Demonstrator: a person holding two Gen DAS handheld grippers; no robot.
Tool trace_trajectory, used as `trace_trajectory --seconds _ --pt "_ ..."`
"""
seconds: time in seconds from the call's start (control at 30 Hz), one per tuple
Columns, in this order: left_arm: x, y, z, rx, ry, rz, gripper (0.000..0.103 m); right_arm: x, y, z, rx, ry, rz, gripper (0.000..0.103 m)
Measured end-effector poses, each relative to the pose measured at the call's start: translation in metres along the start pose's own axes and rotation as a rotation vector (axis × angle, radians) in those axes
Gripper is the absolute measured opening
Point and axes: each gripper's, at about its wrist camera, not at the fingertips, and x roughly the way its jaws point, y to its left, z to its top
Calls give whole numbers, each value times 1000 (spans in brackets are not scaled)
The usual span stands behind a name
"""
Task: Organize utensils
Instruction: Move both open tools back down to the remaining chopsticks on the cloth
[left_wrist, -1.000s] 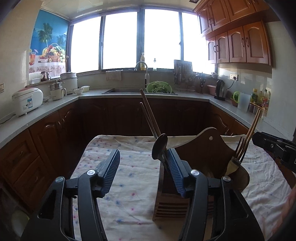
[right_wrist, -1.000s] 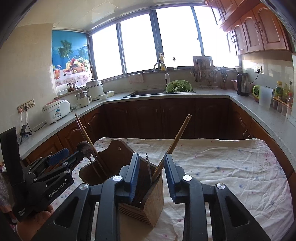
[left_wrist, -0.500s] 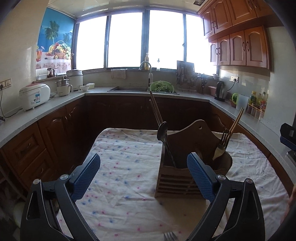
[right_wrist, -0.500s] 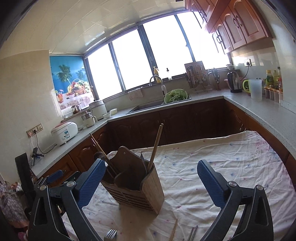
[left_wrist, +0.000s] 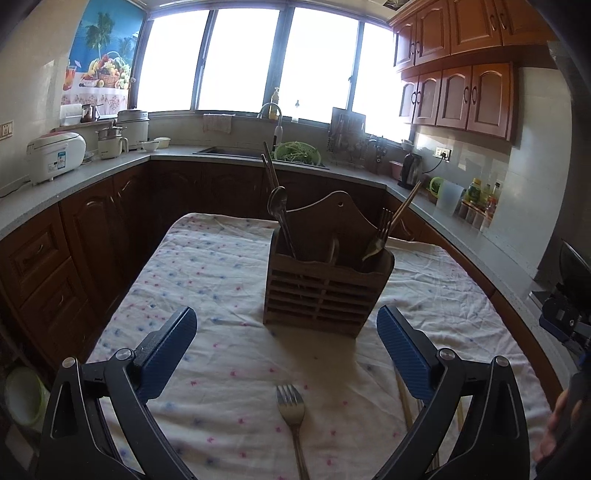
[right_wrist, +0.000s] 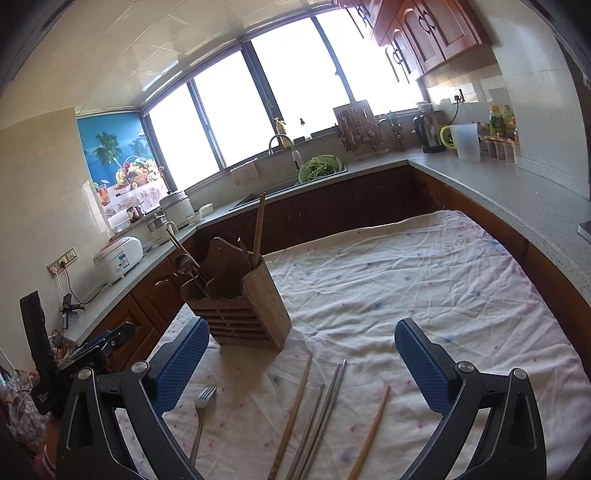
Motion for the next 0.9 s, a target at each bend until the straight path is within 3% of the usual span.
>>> trace_trajectory --seconds 0.47,0.9 --pt "-9 -32 -50 28 118 -62 100 -34 -39 -57 50 84 -90 102" --pt "11 -38 -64 41 204 -62 100 -19 -54 -77 96 181 -174 102"
